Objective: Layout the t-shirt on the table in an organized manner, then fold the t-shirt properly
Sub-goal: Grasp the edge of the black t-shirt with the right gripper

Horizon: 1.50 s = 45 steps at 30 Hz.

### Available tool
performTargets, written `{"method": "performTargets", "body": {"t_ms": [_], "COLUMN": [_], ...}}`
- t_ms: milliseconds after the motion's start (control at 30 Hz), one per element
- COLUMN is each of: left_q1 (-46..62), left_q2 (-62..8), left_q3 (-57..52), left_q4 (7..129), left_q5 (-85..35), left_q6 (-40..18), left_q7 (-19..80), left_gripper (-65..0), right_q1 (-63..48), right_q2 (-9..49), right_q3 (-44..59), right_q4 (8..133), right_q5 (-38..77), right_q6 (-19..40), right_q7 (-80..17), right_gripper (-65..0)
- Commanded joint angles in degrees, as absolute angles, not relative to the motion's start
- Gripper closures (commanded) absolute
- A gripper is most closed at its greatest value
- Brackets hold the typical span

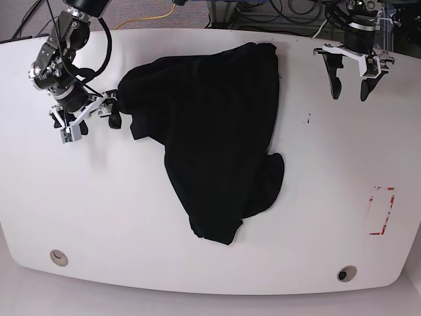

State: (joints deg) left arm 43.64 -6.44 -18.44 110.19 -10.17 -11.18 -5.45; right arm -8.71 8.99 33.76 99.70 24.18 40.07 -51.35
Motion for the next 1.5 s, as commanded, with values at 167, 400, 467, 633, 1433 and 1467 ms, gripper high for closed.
{"method": "performTargets", "body": {"t_ms": [167, 400, 467, 633, 1433, 1467], "left_q1": [44.1, 44.1, 44.1, 44.1, 44.1, 44.1], "left_q2": [-6.9, -6.9, -6.9, -6.9, -6.8, -6.8], "left_q3": [-18.7, -18.7, -18.7, -18.7, -18.7, -18.7], "left_q4": [111.2, 111.2, 111.2, 111.2, 111.2, 111.2], "left_q5": [-10.3, -10.3, -10.3, -10.3, -10.3, -10.3], "left_q6": [-11.0, -11.0, -11.0, -11.0, -11.0, -11.0], "left_q7": [-6.9, -6.9, -6.9, -6.9, -6.9, -6.9], "left_gripper": [-37.8, -37.8, -37.8, -37.8, -37.8, -37.8], "right_q1": [-3.9, -2.5, -2.5, -2.4, -1.7, -1.7], "right_q2": [9.5, 9.3, 8.7, 7.8, 4.0, 4.0], "right_q3": [34.2, 34.1, 34.0, 34.0, 34.0, 34.0], "right_q4": [92.0, 88.1, 88.1, 88.1, 92.1, 92.3], "right_q5": [24.9, 25.0, 25.0, 25.0, 29.1, 29.8], "right_q6": [40.0, 40.0, 40.0, 40.0, 40.0, 40.0], "right_q7": [-54.6, -54.8, -55.3, -57.7, -63.2, -63.6], "right_gripper": [-50.6, -50.6, -50.4, -50.4, -50.4, -50.4]}}
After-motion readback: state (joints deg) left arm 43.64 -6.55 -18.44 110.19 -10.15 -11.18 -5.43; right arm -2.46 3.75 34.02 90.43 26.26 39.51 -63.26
